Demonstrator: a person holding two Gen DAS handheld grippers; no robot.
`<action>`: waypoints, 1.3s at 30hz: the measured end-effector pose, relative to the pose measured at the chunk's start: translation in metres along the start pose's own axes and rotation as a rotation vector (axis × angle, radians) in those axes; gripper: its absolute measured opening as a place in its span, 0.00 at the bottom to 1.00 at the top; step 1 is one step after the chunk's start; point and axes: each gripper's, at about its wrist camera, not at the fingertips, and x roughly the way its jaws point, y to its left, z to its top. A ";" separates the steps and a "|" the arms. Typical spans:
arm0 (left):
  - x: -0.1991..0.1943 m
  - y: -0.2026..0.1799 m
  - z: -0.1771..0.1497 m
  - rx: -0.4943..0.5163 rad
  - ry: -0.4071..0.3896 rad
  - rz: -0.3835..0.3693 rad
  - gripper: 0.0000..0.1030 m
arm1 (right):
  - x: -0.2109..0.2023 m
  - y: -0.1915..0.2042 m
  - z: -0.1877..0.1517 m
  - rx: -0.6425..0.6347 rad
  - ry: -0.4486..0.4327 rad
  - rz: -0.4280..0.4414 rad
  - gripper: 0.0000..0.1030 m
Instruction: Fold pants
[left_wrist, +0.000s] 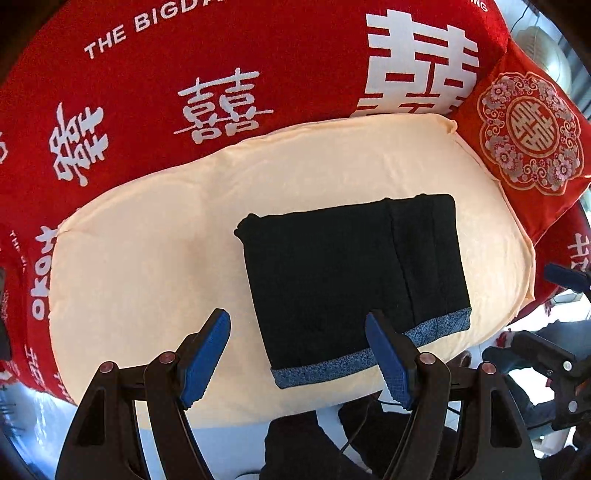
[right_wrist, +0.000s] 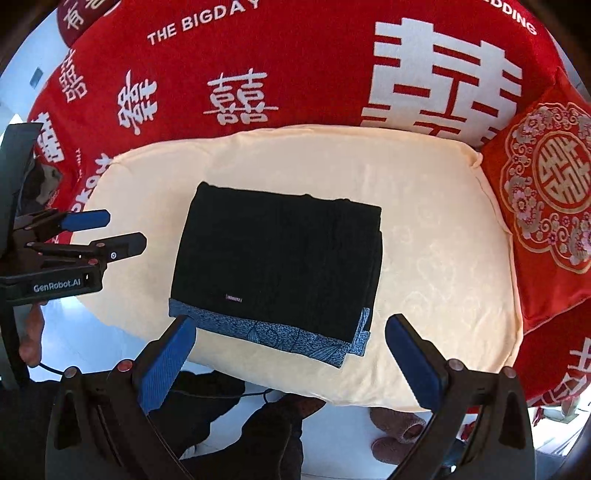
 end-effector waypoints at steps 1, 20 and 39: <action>0.004 0.005 0.004 -0.001 0.017 -0.012 0.74 | 0.000 0.000 0.001 0.019 0.006 -0.009 1.00; 0.108 0.029 -0.023 -0.029 0.237 -0.056 0.74 | 0.087 -0.080 0.002 0.159 0.097 0.078 1.00; 0.170 0.035 -0.009 -0.184 0.160 -0.239 0.94 | 0.196 -0.100 0.021 0.155 0.181 0.367 1.00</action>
